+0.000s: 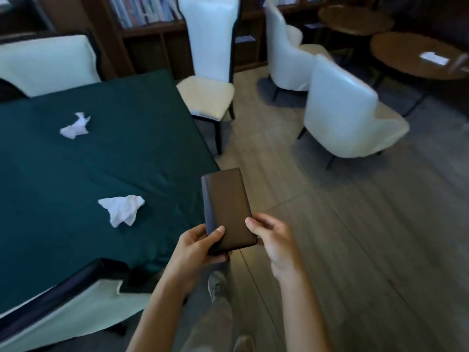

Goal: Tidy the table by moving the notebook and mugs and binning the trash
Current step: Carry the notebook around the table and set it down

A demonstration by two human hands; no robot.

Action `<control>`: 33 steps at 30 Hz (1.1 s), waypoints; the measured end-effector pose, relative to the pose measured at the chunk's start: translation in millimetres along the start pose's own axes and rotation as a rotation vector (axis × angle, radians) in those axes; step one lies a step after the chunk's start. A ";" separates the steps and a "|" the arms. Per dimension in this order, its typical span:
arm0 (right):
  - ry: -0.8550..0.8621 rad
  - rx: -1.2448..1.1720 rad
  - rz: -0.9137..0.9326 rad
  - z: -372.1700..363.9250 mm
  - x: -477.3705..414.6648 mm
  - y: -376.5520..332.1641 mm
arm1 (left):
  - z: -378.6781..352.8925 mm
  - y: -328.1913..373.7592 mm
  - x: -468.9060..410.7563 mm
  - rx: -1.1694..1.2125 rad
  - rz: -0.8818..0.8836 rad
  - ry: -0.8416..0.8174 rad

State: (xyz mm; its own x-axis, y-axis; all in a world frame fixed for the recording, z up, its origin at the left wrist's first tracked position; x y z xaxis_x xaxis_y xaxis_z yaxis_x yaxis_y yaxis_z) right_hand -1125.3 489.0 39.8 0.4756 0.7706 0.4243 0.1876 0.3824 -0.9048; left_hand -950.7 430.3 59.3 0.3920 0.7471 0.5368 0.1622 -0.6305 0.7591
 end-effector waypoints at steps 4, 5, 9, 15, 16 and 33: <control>-0.074 0.084 -0.033 -34.8 -55.2 -4.1 | 21.3 17.8 -46.7 0.033 -0.010 0.098; -0.087 0.103 -0.045 -42.8 -68.5 -4.7 | 26.2 21.9 -59.5 0.041 -0.006 0.121; -0.115 0.184 -0.111 -71.1 -114.2 -1.9 | 47.2 32.5 -104.2 0.066 0.040 0.165; -0.144 0.235 -0.202 -113.9 -162.5 5.4 | 82.8 31.6 -155.7 0.120 0.086 0.259; -0.146 0.242 -0.209 -120.2 -170.2 7.1 | 87.1 30.7 -163.5 0.140 0.092 0.280; -0.195 0.491 -0.319 -133.4 -249.2 41.3 | 105.5 3.3 -236.7 0.006 0.224 0.558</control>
State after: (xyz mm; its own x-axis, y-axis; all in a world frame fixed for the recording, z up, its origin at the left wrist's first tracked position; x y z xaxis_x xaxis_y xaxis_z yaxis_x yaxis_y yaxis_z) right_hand -1121.4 244.7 -108.3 0.2864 0.6406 0.7125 -0.1450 0.7641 -0.6286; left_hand -947.4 229.1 -104.1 -0.1174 0.5927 0.7968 0.1367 -0.7851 0.6041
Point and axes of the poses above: each hand's wrist, its own x-axis away from the middle knuckle, its own z-axis out of the back of the hand, y = z × x, the point moved 2 cm from there along -x, towards the middle knuckle, and after that the axes turned 14 degrees about x, right-handed, at the moved point
